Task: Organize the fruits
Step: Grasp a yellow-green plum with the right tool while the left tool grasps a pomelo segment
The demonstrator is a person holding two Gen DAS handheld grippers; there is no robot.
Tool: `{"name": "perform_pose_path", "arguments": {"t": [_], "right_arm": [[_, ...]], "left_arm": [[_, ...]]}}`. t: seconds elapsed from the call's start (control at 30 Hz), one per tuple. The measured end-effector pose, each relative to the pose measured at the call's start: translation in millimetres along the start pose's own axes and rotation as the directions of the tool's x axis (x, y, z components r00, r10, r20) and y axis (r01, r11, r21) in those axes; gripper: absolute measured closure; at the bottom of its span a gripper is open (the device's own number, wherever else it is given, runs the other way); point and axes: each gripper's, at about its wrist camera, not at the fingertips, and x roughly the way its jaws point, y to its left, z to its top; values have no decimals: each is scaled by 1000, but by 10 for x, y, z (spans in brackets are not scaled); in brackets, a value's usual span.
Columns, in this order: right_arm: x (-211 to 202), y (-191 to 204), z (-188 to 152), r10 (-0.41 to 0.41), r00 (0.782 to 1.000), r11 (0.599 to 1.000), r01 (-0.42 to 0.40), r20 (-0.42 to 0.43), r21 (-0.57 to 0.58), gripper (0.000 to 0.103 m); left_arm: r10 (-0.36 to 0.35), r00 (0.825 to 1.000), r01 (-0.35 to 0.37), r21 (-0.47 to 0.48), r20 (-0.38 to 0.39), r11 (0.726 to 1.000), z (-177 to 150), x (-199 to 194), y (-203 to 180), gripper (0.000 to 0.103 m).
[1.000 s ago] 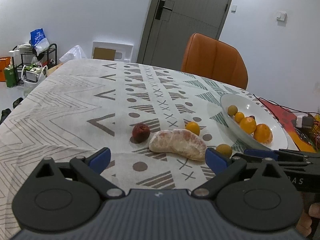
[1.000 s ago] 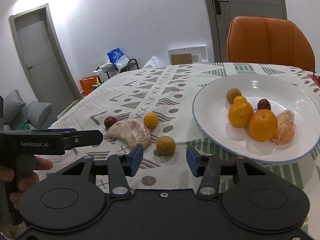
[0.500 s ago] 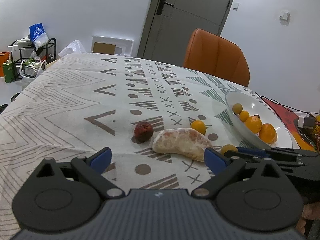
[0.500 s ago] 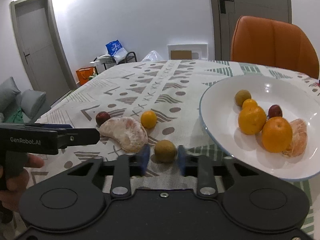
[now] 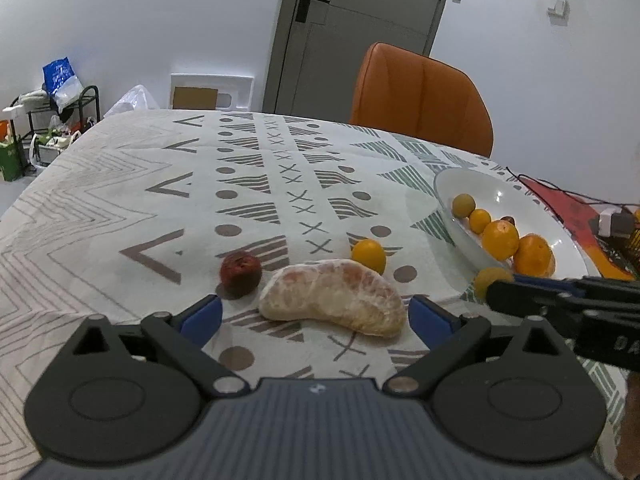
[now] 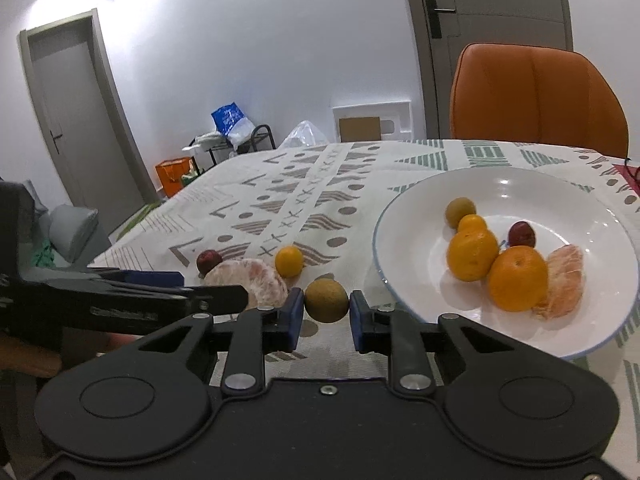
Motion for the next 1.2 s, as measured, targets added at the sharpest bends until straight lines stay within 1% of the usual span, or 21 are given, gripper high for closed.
{"name": "perform_pose_path", "arguments": {"t": [0.17, 0.27, 0.33, 0.37, 0.43, 0.5, 0.53, 0.57, 0.63, 0.7, 0.73, 0.83, 0.9, 0.93, 0.97, 1.07, 1.2], "right_arm": [[-95, -45, 35, 1, 1000, 1000, -2, 16, 12, 80], [-138, -72, 53, -6, 1000, 1000, 5, 30, 13, 80], [-174, -105, 55, -6, 999, 1000, 5, 39, 21, 80], [-188, -120, 55, -6, 999, 1000, 5, 42, 26, 80], [-214, -158, 55, -8, 999, 999, 6, 49, 34, 80], [-252, -194, 51, -6, 998, 999, 3, 60, 42, 80], [-269, -211, 49, -4, 998, 999, 1, 68, 45, 80], [-285, -229, 44, -4, 997, 999, 0, 74, 51, 80], [-316, -277, 33, -5, 996, 998, -1, 85, 65, 80], [-346, -316, 23, -8, 995, 997, 1, 95, 73, 80], [-358, -337, 20, -9, 995, 997, 1, 100, 79, 80], [-392, -401, 6, -10, 994, 995, -1, 111, 97, 80], [-407, -425, -5, -11, 993, 995, -1, 114, 101, 80], [-417, -429, -13, -12, 993, 995, 0, 116, 101, 80], [-425, -436, -21, -12, 993, 995, 0, 116, 103, 80], [-439, -455, -41, -18, 993, 994, 6, 113, 108, 80], [-468, -476, -57, -29, 993, 994, 17, 117, 110, 80]], "left_arm": [[-4, 1000, 5, 15, -25, 1000, -9, 81, -79, 2], [41, 999, -39, 63, -17, 997, -33, 133, -158, 1], [77, 997, -77, 61, -11, 995, -29, 166, -174, 1], [80, 997, -79, 53, -7, 995, -24, 175, -173, 1], [84, 996, -84, 63, -3, 995, -18, 184, -199, 5], [76, 997, -76, 58, 1, 995, -9, 179, -224, 17], [79, 997, -80, 54, 5, 995, -3, 168, -240, 18], [87, 996, -87, 46, 1, 995, 5, 161, -247, 22], [92, 996, -93, 32, 10, 995, 27, 127, -246, 35], [89, 996, -89, 28, 6, 996, 60, 103, -243, 53], [91, 996, -90, 30, -5, 995, 72, 108, -243, 53], [105, 994, -105, 56, 1, 993, 50, 104, -272, 52], [132, 991, -132, 89, 7, 987, 34, 109, -314, 37], [144, 990, -144, 92, -2, 985, 29, 125, -322, 23], [151, 988, -149, 90, -15, 985, 25, 145, -326, 20], [116, 993, -113, 75, -25, 991, 3, 142, -306, 18], [131, 991, -128, 92, -25, 987, -3, 156, -310, 18]]}}
